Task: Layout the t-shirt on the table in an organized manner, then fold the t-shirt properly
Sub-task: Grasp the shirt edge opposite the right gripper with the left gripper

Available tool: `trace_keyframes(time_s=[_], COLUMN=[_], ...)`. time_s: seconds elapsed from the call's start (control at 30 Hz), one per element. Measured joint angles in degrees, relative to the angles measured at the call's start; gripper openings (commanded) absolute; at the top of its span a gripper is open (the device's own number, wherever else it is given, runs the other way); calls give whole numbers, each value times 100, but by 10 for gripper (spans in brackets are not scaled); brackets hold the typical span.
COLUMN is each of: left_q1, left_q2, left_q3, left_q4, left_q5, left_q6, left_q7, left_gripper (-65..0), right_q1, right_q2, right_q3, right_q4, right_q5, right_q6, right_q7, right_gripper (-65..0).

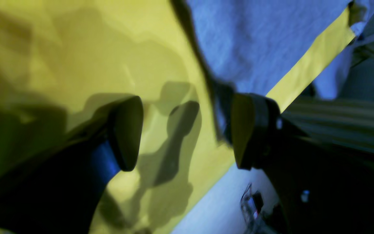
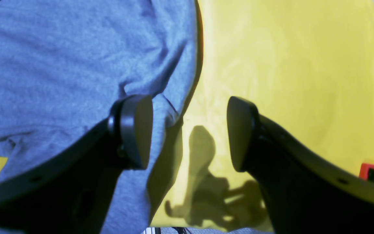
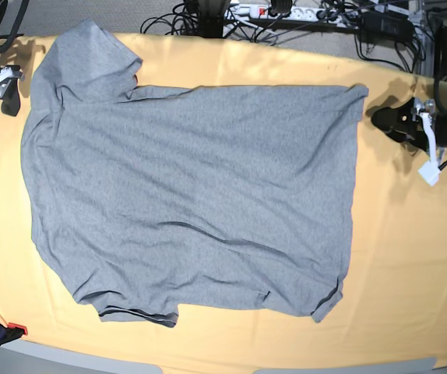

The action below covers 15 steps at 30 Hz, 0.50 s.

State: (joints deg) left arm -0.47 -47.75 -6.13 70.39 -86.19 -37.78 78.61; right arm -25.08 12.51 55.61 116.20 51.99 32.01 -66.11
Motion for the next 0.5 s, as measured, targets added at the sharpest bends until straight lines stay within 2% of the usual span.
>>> trace_keyframes(time_s=[0.17, 0.4, 0.47, 0.5], left_q1=[98, 144, 160, 170], left_q2=[468, 769, 935, 979], left_q3=[-26, 0, 42, 79], left_q4=[74, 549, 699, 780], left_q5=[-94, -39, -26, -26], left_q6=[-28, -17, 15, 2], left_q7=[-131, -33, -20, -17], left_gripper=[-213, -214, -227, -256], right_q1=[0, 2, 2, 2], right_q2=[0, -2, -2, -2], right_q3=[0, 0, 0, 0], right_q4=[0, 0, 0, 0], right_q5=[4, 9, 9, 11], right_q6=[0, 0, -2, -2], right_q7=[-2, 0, 0, 0], right_gripper=[-273, -273, -273, -273])
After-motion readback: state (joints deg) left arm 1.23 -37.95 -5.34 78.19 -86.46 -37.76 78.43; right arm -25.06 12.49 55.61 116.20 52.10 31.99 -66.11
